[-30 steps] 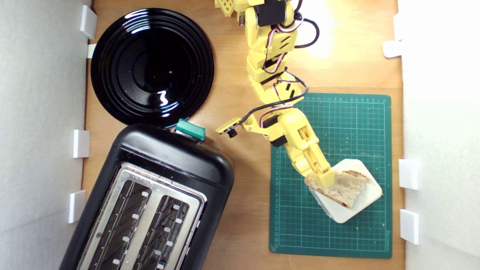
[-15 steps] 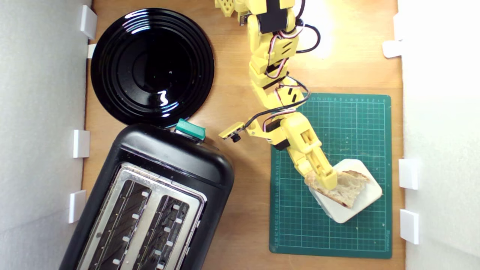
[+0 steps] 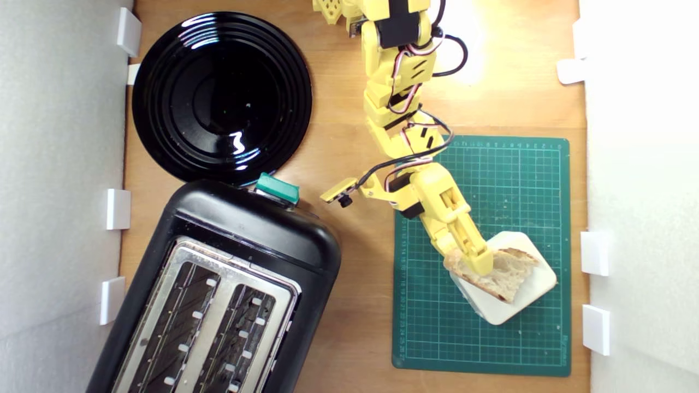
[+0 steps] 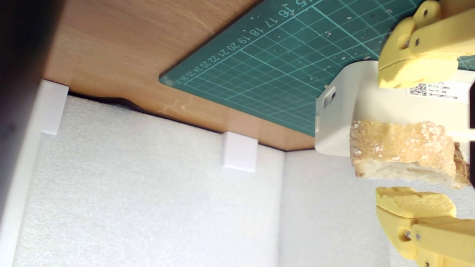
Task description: Pick bread and place in toaster
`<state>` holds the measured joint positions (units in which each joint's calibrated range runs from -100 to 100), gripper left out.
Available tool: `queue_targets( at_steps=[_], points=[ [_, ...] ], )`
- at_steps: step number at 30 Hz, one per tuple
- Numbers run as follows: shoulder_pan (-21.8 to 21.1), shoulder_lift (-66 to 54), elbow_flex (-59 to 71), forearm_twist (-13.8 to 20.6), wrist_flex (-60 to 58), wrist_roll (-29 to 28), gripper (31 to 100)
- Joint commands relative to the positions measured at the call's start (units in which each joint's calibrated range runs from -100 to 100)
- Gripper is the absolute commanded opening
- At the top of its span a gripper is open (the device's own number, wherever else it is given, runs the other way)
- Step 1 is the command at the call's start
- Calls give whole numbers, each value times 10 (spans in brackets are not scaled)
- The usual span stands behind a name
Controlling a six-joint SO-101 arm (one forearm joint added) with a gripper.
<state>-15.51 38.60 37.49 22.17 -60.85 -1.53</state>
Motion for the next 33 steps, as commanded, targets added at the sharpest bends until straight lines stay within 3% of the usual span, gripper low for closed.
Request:
queue_targets(
  at_steps=[1, 15, 33],
  points=[
    [-8, -13, -24, -5, 0, 2, 772],
    [-8, -13, -21, -5, 0, -1, 641],
    [-7, -20, -18, -5, 0, -1, 575]
  ],
)
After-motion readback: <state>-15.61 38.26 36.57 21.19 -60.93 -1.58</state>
